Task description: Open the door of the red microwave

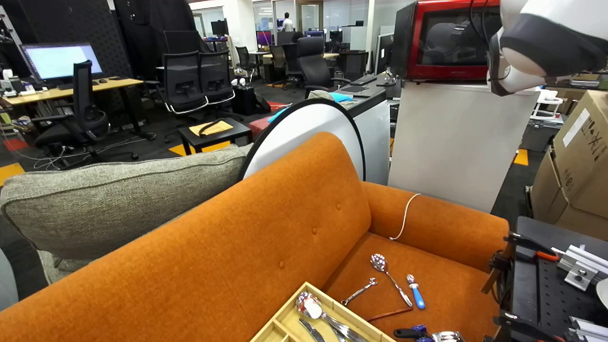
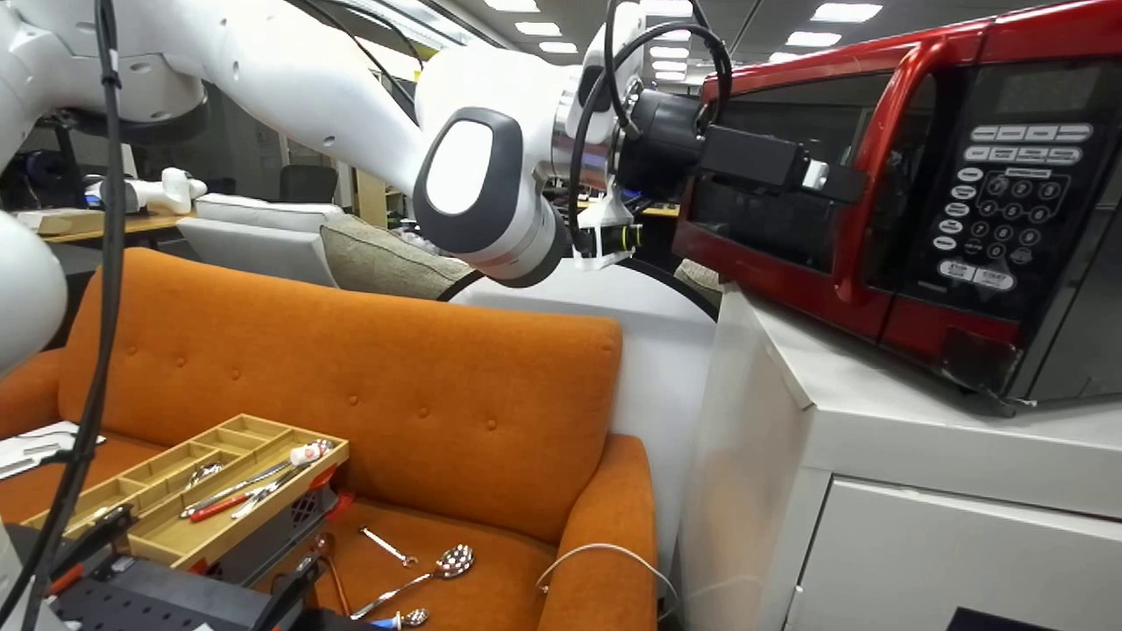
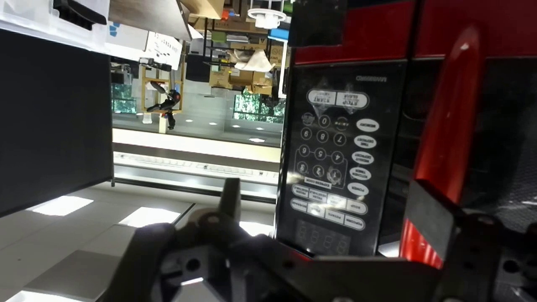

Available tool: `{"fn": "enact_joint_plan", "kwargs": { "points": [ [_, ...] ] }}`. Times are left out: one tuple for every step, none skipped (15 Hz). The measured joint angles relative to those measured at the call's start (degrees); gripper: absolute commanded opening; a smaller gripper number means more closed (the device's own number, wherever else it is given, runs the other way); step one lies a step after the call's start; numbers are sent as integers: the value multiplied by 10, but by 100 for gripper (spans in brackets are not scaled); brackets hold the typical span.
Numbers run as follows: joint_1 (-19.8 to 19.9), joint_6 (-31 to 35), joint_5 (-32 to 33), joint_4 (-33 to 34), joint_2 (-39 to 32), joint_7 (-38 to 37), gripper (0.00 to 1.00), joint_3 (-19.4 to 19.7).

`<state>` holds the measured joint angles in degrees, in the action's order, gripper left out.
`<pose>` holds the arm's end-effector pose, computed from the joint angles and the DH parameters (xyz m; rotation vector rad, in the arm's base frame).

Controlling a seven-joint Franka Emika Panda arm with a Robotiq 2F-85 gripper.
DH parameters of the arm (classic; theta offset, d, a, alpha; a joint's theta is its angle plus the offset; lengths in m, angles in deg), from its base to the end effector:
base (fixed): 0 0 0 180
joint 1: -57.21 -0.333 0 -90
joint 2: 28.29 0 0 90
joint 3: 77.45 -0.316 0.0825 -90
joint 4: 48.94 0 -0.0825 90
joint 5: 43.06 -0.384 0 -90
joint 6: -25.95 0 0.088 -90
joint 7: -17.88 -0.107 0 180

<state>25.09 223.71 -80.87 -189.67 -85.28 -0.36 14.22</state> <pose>0.2797 -0.4217 0.4440 1.3127 -1.2552 0.9726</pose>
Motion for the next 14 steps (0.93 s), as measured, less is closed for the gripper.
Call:
{"fn": "enact_joint_plan", "kwargs": {
  "points": [
    [0,0,9,1,15,4,100,0],
    [0,0,20,2,32,8,100,0],
    [0,0,32,5,50,11,100,0],
    [0,0,44,7,68,14,100,1],
    [-1,0,54,9,86,17,100,1],
    [-1,0,64,12,103,20,100,2],
    [-2,0,74,14,121,24,100,3],
    [-2,0,84,15,138,27,100,5],
    [-3,0,94,16,154,29,100,6],
    [-3,0,102,17,170,33,100,7],
    [-3,0,111,18,185,37,100,7],
    [-3,0,119,18,199,41,100,7],
    [-3,0,126,18,213,45,100,6],
    [-3,0,130,18,223,50,100,6]
  ]
}}
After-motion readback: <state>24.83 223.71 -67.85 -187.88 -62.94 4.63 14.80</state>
